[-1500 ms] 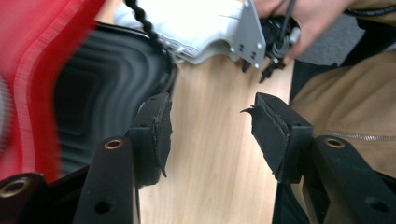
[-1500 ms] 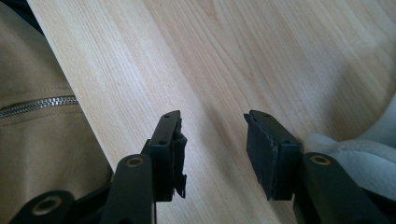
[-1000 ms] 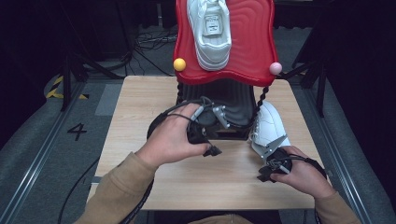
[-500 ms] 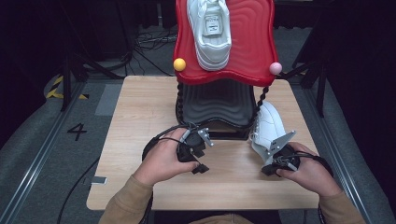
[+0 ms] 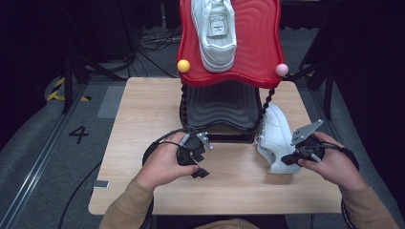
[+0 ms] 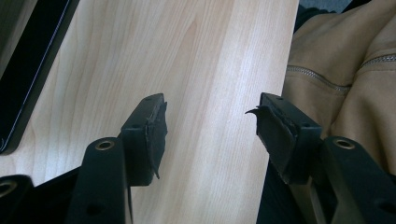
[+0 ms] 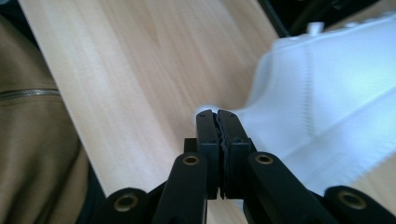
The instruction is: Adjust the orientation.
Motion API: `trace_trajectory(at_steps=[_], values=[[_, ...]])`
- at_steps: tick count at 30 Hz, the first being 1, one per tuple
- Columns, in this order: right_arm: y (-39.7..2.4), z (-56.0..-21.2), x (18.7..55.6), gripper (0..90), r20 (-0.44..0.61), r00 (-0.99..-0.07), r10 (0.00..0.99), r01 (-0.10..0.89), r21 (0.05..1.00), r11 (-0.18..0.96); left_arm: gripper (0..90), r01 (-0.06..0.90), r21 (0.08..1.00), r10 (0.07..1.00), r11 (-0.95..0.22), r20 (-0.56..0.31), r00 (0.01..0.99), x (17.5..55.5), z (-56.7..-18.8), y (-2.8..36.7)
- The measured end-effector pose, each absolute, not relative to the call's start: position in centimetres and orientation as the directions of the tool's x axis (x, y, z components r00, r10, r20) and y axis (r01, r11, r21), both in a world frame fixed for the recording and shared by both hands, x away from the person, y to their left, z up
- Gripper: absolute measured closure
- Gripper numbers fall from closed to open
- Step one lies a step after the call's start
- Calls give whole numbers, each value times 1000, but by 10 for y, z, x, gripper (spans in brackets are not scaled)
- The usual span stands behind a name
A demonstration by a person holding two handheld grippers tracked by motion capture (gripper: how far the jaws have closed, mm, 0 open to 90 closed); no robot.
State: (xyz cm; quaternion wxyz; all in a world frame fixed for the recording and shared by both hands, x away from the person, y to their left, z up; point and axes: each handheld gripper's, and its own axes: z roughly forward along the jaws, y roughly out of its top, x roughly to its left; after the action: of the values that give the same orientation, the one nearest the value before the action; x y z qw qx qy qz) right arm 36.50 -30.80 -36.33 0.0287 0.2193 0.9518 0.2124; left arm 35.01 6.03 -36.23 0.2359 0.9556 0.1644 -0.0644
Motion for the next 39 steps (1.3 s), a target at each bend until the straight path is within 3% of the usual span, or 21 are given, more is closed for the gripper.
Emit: trace_trajectory(at_steps=[4, 15, 28, 39], values=[[-316, -360, 387, 891, -7, -890, 455, 416, 394, 820, 434, 365, 434, 314, -824, -187, 931, 348, -362, 68], [-321, -381, 417, 896, 4, -873, 487, 462, 324, 825, 404, 386, 432, 344, -815, -176, 922, 343, -361, 87], [-338, -381, 415, 900, -29, -872, 488, 452, 335, 827, 396, 433, 454, 395, -779, -182, 900, 345, -359, 109], [-376, -381, 418, 900, -87, -808, 582, 540, 282, 793, 401, 449, 468, 411, -762, -187, 892, 347, -357, 114]])
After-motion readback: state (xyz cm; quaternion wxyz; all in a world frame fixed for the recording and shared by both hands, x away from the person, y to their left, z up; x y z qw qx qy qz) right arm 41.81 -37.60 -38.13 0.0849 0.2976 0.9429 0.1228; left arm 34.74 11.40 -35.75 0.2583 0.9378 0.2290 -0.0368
